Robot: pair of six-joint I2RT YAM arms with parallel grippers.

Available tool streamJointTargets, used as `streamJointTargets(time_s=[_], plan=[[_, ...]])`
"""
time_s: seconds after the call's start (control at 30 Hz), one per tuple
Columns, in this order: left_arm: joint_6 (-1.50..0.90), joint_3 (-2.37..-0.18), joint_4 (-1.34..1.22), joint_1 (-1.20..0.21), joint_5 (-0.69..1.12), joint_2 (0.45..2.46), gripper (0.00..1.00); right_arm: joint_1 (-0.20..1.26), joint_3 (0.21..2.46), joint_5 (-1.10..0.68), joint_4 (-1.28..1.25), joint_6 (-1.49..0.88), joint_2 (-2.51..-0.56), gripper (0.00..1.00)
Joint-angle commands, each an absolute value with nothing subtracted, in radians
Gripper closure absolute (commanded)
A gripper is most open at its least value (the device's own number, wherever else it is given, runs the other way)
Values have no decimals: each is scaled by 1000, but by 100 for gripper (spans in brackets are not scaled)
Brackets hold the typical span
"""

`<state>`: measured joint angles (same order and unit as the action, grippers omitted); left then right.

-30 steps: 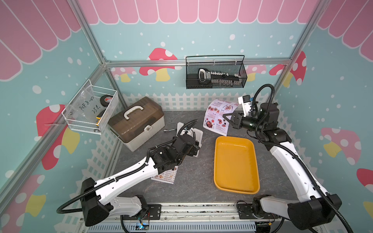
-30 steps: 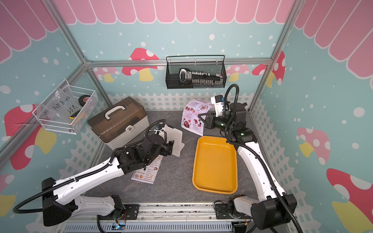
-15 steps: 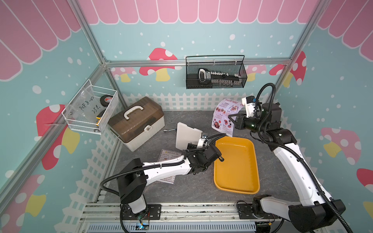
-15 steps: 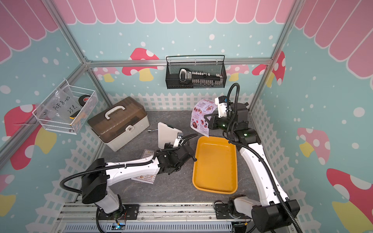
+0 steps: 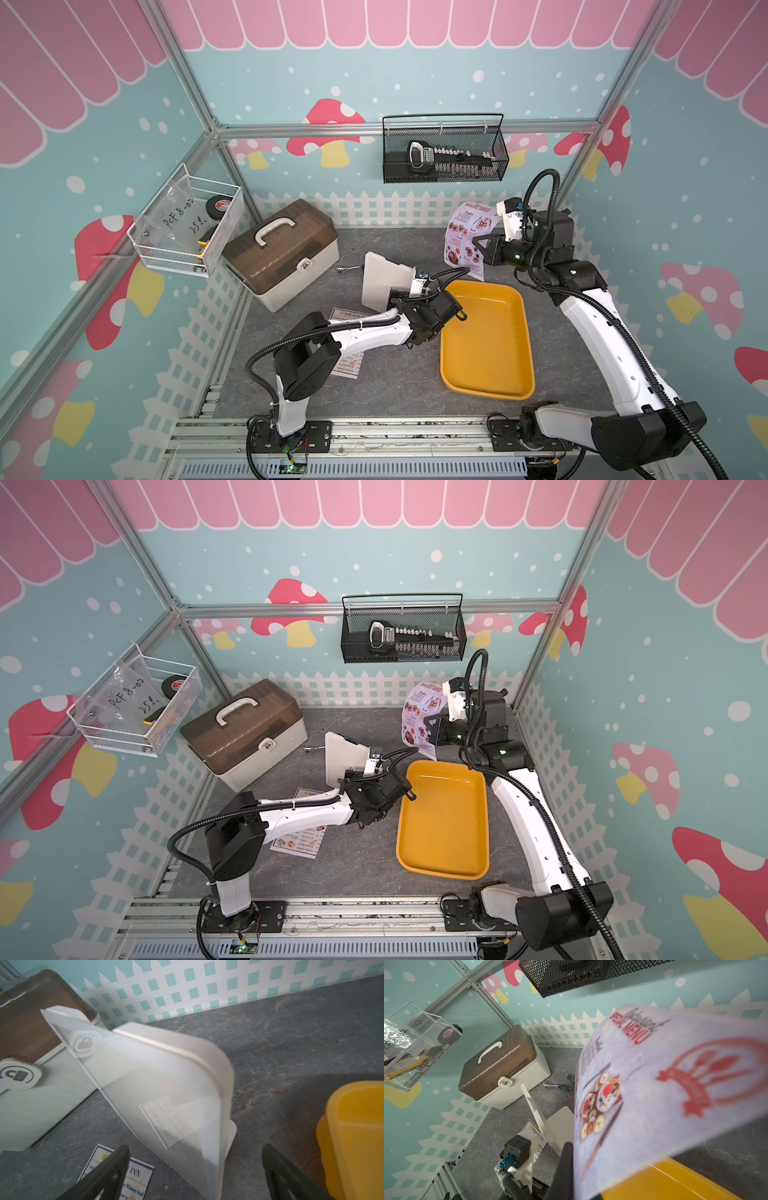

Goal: Replace the menus in the menu holders
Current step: Adjust the menu holder at the center of the board.

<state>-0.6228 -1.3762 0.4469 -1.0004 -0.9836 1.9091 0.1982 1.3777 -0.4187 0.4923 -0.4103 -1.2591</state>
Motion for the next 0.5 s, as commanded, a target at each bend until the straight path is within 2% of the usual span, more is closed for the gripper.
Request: streamJointTargets(time_s=[0.0, 0.47], plan=[[-629, -1327, 426, -979, -1012, 1884, 1, 199, 1408, -405, 512, -375, -1268, 100], [-675, -1065, 430, -949, -968, 1662, 1, 250, 1429, -417, 527, -371, -1295, 98]])
